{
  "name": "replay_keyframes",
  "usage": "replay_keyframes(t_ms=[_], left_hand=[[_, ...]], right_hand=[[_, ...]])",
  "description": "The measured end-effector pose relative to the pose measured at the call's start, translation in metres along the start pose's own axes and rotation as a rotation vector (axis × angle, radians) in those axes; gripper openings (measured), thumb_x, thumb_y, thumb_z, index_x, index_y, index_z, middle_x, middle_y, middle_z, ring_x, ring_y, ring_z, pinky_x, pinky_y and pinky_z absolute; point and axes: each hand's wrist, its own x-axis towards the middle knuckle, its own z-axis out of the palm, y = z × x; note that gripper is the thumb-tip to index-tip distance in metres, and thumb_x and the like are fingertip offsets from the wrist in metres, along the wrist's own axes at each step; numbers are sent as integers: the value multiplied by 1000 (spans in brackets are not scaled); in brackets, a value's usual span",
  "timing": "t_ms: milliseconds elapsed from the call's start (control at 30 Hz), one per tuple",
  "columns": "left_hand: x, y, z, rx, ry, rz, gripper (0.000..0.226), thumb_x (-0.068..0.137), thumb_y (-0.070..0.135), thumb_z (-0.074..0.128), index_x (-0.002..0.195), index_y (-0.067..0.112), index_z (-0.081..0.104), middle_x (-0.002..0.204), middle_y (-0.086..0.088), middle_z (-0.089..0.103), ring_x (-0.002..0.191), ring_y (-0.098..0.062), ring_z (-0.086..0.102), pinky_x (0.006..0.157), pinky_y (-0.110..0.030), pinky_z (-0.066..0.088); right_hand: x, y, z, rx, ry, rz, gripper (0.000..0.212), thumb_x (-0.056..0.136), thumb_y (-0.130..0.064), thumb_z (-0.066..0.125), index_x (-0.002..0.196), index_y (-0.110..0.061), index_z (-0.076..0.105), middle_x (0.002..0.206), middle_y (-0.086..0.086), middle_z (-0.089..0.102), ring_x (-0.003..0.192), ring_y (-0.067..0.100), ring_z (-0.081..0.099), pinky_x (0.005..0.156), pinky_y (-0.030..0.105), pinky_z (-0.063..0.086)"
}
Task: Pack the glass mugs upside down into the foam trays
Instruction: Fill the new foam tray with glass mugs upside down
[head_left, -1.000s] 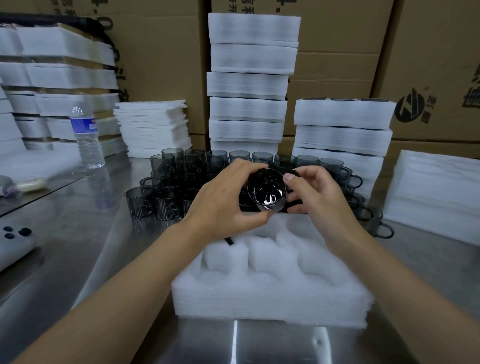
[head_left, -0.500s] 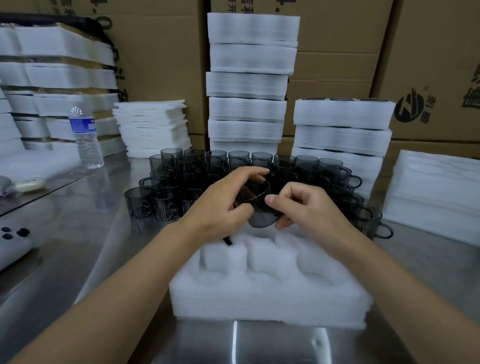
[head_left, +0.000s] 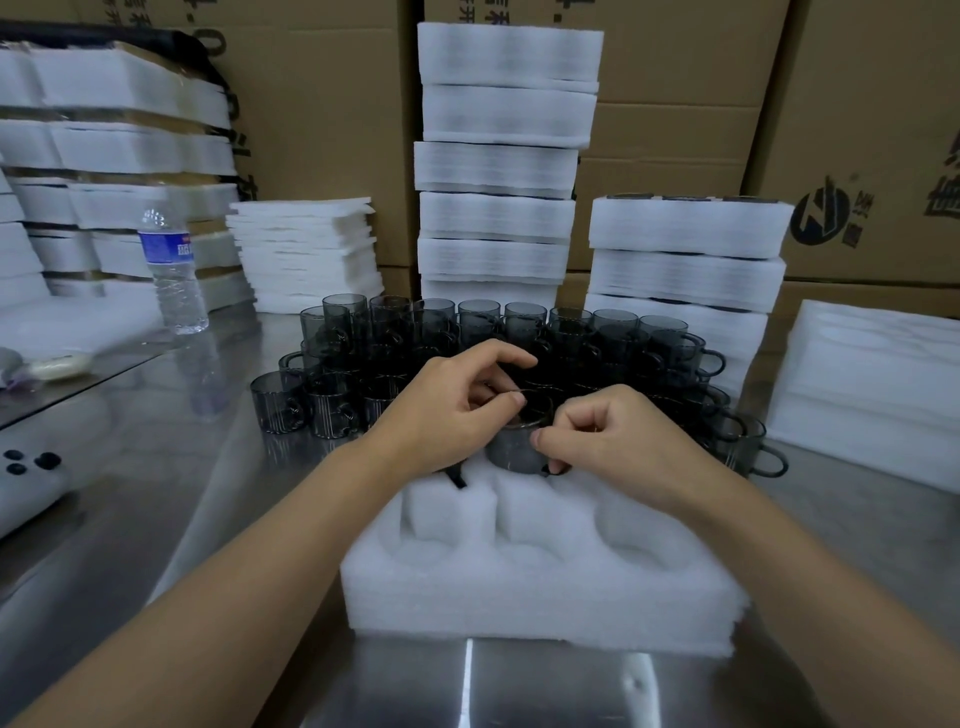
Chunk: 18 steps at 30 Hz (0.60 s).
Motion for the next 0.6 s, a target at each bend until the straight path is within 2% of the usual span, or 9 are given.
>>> replay_keyframes(t_ms=[67, 133, 167, 233, 300, 400, 467, 600], left_hand=[[0, -1, 0, 13, -14, 5, 27, 85, 15, 59, 103, 36, 58, 87, -2, 70, 80, -16, 70, 82, -41, 55], [2, -4, 0, 42, -6, -6, 25, 88, 10, 60, 100, 32, 62, 85, -1, 70, 79, -17, 69, 80, -42, 55], [3, -5, 0, 69, 4, -9, 22, 88, 11, 61, 98, 30, 64, 83, 1, 70, 78, -16, 68, 78, -41, 54], [4, -7, 0, 111, 22, -12, 16, 88, 13, 62, 93, 27, 68, 82, 5, 71, 76, -13, 67, 75, -39, 54], [5, -8, 0, 119, 35, -11, 14, 88, 15, 62, 89, 28, 69, 80, 8, 70, 75, -10, 66, 73, -36, 55], [5, -9, 0, 107, 39, -4, 15, 88, 15, 61, 89, 28, 70, 79, 9, 71, 74, -10, 66, 71, -33, 55], [5, -9, 0, 106, 21, -2, 23, 88, 11, 59, 88, 33, 67, 82, 9, 71, 77, -13, 67, 74, -35, 55], [5, -9, -1, 96, -21, -5, 36, 89, 0, 53, 92, 33, 66, 84, 13, 70, 82, -5, 67, 80, -32, 55]], right_hand=[[-1, -1, -2, -32, 2, 11, 25, 78, -26, 67, 55, -19, 71, 60, -7, 68, 58, 5, 54, 61, 26, 41], [-2, -2, -4, -31, 5, 6, 27, 79, -33, 68, 54, -25, 73, 61, -4, 68, 59, 11, 57, 63, 29, 42], [-3, -3, -4, -28, 7, -3, 29, 80, -39, 67, 54, -26, 73, 60, -3, 68, 57, 15, 55, 60, 28, 41], [-4, -4, -3, -26, 33, -14, 40, 83, -45, 62, 53, -20, 73, 51, -5, 63, 46, 9, 45, 50, 19, 34], [-4, -4, -2, -56, 95, -10, 50, 88, -40, 58, 53, -6, 69, 43, -5, 58, 41, 8, 35, 44, 18, 28], [-2, -1, 0, -80, 182, -30, 53, 87, -32, 62, 46, 1, 58, 45, 15, 54, 43, 14, 33, 43, 24, 25], [-2, -2, 0, -72, 187, -28, 50, 85, -31, 64, 44, -3, 57, 43, 10, 51, 42, 13, 35, 42, 20, 27], [-2, -2, -1, -71, 112, -20, 46, 85, -29, 62, 45, -6, 60, 42, 3, 52, 40, 8, 36, 43, 14, 29]])
